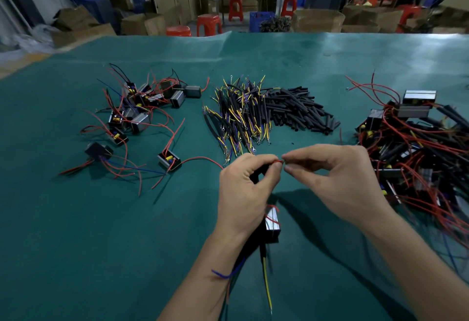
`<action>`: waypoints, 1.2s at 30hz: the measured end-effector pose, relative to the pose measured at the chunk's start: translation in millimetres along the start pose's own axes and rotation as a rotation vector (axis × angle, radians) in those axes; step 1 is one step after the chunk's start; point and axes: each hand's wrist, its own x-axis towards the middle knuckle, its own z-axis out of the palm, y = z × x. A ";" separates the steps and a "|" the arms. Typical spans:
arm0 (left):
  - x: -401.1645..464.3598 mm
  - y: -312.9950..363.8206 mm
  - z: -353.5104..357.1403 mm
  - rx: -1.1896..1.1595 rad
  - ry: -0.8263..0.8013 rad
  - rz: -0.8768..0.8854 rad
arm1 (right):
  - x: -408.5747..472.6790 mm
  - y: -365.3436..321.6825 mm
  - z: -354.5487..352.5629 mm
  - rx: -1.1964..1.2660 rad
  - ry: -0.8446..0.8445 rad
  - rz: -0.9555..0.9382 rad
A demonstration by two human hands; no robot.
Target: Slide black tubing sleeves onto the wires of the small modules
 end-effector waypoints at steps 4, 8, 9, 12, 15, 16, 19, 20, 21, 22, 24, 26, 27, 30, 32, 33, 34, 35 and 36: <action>-0.2 1.2 -0.7 0.002 -0.001 0.009 | 2.2 1.2 -2.9 -0.069 -0.010 -0.072; -0.7 2.9 0.4 0.007 -0.016 0.020 | 3.5 -0.9 -1.5 -0.132 -0.040 -0.069; -1.0 3.4 0.5 0.013 -0.023 0.028 | 3.5 -1.4 -0.9 -0.131 -0.047 -0.042; -2.0 4.8 0.5 0.054 -0.049 0.056 | 3.8 -3.4 2.4 0.014 -0.074 0.191; -2.6 5.7 1.5 0.092 -0.062 0.071 | 7.5 -4.0 6.2 0.488 -0.076 0.661; -2.6 5.8 1.9 0.094 -0.064 0.074 | 9.0 -3.3 6.3 0.642 -0.093 0.823; -2.3 4.2 1.6 0.091 -0.048 0.072 | 9.6 -3.3 5.9 0.877 -0.188 1.073; -1.8 3.1 1.0 0.086 -0.038 0.069 | 9.7 -2.2 6.6 0.881 -0.187 1.032; -1.4 2.4 0.8 0.077 -0.026 0.063 | 8.8 -1.9 6.8 0.810 -0.167 0.918; -1.0 1.7 0.6 0.070 -0.016 0.055 | 7.1 -1.2 6.2 0.642 -0.137 0.739; -0.6 1.3 0.1 0.075 -0.011 0.042 | 4.2 1.7 0.9 0.130 -0.073 0.282; -0.2 1.0 -0.4 0.093 -0.020 0.045 | 3.4 7.5 -2.6 -0.146 -0.071 -0.041; -0.1 0.7 -0.5 0.094 -0.023 0.050 | 2.7 8.9 -3.3 -0.183 -0.078 -0.114; -0.1 0.8 -1.6 0.086 -0.026 0.053 | 2.6 10.0 -2.3 -0.201 -0.063 -0.195; -0.4 1.1 -1.4 0.092 -0.024 0.058 | 3.4 9.8 -2.4 -0.203 -0.059 -0.219; -0.7 1.3 -1.3 0.098 -0.027 0.063 | 3.7 8.7 -2.5 -0.211 -0.066 -0.226; -0.6 1.3 -1.2 0.099 -0.033 0.068 | 3.7 7.5 -2.0 -0.220 -0.069 -0.219; -0.5 1.2 -1.2 0.093 -0.041 0.072 | 2.9 6.9 -0.6 -0.217 -0.061 -0.183; -0.3 1.1 -0.8 0.086 -0.046 0.077 | 2.1 6.4 1.4 -0.177 -0.050 -0.096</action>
